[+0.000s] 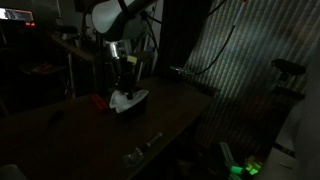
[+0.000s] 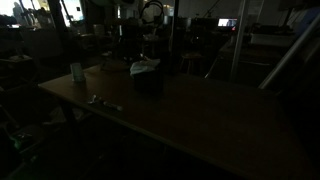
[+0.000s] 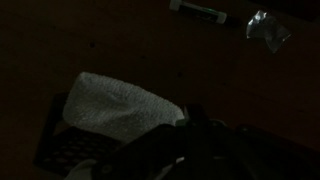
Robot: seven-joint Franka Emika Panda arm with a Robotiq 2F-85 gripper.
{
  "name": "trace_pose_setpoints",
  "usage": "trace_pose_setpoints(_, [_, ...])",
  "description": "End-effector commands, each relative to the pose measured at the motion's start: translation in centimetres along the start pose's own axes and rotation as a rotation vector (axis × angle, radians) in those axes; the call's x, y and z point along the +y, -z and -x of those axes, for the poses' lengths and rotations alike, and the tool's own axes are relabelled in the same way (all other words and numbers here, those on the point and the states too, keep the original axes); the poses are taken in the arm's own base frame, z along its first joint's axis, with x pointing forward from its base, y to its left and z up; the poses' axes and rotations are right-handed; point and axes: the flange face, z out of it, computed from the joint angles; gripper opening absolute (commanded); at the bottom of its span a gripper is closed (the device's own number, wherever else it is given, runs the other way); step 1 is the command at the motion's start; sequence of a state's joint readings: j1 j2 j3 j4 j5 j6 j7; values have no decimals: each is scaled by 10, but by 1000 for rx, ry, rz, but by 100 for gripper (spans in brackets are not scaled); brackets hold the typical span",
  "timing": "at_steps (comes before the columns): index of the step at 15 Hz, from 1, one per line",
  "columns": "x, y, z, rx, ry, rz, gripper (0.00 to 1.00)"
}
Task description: Pick up the white towel from the table and put it in the small black basket.
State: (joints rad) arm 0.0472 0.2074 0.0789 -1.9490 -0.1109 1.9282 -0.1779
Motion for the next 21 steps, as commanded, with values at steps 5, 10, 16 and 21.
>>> trace_pose_setpoints(5, [-23, -29, -3, -18, 29, -26, 0])
trace_pose_setpoints(10, [-19, -47, -18, -30, 47, -12, 0])
trace_pose_setpoints(16, [-11, -56, -32, -23, 50, 4, 0])
trace_pose_setpoints(21, [-7, -58, -39, -16, 46, 10, 0])
